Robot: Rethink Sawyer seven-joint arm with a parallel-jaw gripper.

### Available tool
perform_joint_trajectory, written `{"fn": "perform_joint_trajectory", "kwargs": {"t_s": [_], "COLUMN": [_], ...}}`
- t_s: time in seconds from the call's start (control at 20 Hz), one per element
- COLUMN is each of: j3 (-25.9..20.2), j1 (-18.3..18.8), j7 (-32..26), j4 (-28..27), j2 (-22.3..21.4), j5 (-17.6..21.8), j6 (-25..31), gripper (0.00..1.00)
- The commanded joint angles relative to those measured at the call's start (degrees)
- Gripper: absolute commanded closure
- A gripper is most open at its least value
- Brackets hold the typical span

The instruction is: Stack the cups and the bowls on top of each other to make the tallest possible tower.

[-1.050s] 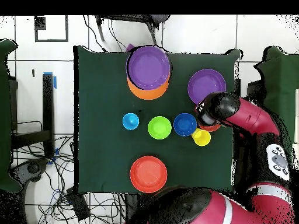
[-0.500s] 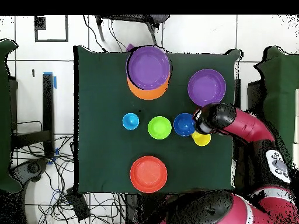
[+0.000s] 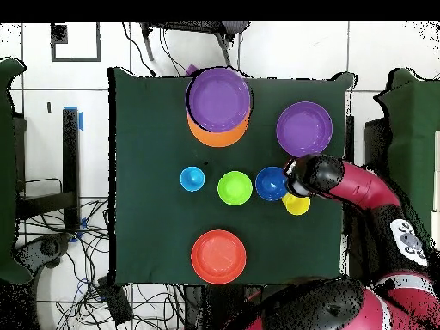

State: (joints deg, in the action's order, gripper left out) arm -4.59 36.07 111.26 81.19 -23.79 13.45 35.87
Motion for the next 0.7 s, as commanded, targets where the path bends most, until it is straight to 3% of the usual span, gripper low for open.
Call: {"fn": "perform_joint_trajectory", "kwargs": {"t_s": [0.05, 0.45, 0.7], "j3": [-7.8, -8.9, -8.3], "j1": [0.3, 1.4, 1.5], "j7": [-10.8, -9.4, -7.1], "j4": [-0.3, -1.3, 1.5], "j2": [3.7, 6.3, 5.5], "j5": [5.8, 8.2, 10.3], "j6": [-2.9, -4.6, -7.3], "gripper": [0.0, 0.0, 0.0]}}
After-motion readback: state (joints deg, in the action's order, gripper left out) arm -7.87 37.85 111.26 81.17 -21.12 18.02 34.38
